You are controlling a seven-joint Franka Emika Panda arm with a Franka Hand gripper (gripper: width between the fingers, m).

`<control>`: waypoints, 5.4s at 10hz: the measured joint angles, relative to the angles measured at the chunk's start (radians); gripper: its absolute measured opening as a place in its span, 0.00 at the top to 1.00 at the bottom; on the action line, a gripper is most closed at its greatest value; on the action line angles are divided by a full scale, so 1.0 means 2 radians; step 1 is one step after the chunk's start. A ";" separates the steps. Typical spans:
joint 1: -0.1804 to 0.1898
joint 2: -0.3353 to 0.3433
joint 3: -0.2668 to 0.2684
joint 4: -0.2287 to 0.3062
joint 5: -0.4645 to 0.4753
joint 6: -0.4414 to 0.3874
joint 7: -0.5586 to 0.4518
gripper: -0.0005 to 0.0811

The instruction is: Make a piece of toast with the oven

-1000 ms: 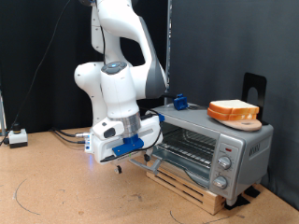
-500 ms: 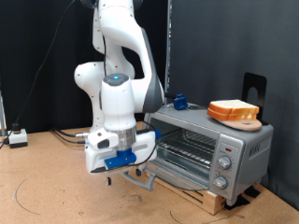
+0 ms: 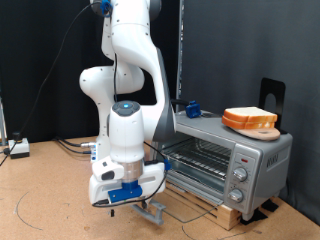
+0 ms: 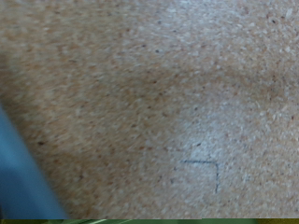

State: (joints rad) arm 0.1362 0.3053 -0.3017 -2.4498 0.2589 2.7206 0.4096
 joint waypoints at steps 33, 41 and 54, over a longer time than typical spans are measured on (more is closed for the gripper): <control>-0.090 -0.299 0.021 0.025 0.268 -0.548 -0.490 0.00; -0.070 -0.402 0.062 -0.004 0.192 -0.541 -0.664 0.00; -0.084 -0.639 0.154 -0.103 0.179 -0.494 -0.614 0.00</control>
State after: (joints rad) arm -0.0320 -0.9721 0.0054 -2.6554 0.6169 1.7317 -0.8184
